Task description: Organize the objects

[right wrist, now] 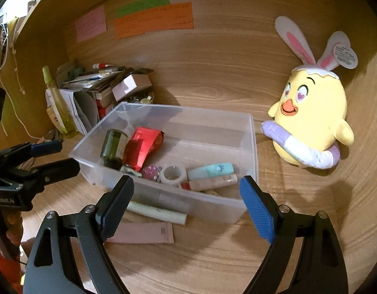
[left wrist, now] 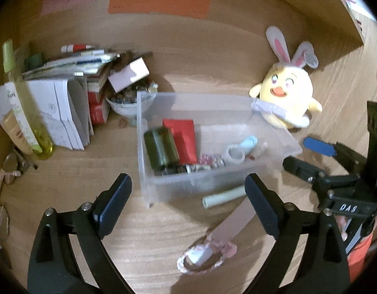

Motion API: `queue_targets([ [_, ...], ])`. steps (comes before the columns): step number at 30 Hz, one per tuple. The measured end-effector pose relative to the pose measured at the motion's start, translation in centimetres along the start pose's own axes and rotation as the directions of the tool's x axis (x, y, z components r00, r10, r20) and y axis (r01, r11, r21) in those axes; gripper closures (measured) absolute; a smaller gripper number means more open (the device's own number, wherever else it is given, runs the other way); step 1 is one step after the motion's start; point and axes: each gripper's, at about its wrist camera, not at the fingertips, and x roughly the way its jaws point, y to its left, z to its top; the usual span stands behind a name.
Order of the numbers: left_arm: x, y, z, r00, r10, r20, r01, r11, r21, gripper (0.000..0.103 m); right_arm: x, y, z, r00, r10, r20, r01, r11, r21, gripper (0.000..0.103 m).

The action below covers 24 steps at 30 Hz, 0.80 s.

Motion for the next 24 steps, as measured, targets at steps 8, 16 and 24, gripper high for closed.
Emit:
queue_targets([
  [8,1.5,0.2,-3.3,0.995,-0.019,-0.099,0.017,1.000,-0.025,0.009,-0.1,0.0,-1.7,0.999,-0.005,-0.035,0.005,1.000,0.000,0.016],
  [16,2.5,-0.9,-5.3,0.986,-0.049,-0.158,0.050,0.999,-0.002,0.009,1.1,0.4,-3.6,0.995,0.015,-0.097,-0.013,1.000,0.017,0.016],
  [24,4.0,-2.4,-6.8,0.973,-0.073,-0.221,0.082,0.996,0.032,0.009,1.2,0.0,-4.7,0.992,0.014,-0.123,-0.010,0.999,0.037,0.016],
])
